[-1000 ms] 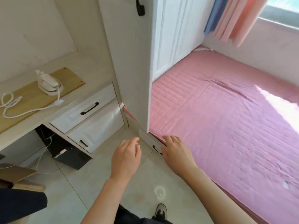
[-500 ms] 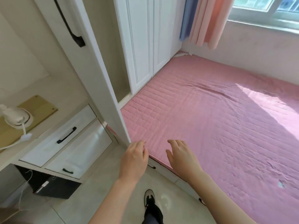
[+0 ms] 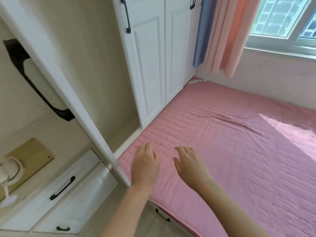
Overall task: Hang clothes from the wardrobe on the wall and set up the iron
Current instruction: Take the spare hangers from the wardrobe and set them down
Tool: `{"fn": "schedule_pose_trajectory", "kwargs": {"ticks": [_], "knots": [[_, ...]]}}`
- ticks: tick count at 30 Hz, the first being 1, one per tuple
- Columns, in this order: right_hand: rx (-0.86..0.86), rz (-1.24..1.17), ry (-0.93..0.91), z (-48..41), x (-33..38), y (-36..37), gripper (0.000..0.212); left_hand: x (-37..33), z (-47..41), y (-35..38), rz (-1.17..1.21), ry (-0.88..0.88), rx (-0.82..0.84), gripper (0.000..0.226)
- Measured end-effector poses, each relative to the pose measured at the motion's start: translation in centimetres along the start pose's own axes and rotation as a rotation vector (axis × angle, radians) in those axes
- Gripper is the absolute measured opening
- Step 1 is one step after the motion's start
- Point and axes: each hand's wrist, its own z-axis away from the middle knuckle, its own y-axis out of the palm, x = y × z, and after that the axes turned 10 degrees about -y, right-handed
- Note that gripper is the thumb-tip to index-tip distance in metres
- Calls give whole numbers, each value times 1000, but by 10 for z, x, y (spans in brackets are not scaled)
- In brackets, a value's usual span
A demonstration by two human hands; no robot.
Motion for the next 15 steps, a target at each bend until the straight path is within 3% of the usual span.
{"fn": "schedule_pose_trajectory", "kwargs": {"ticks": [15], "knots": [[-23,-64,-339,-206,-20,-27,34,-15,-183,-8,-109,-338,-414,33]]}}
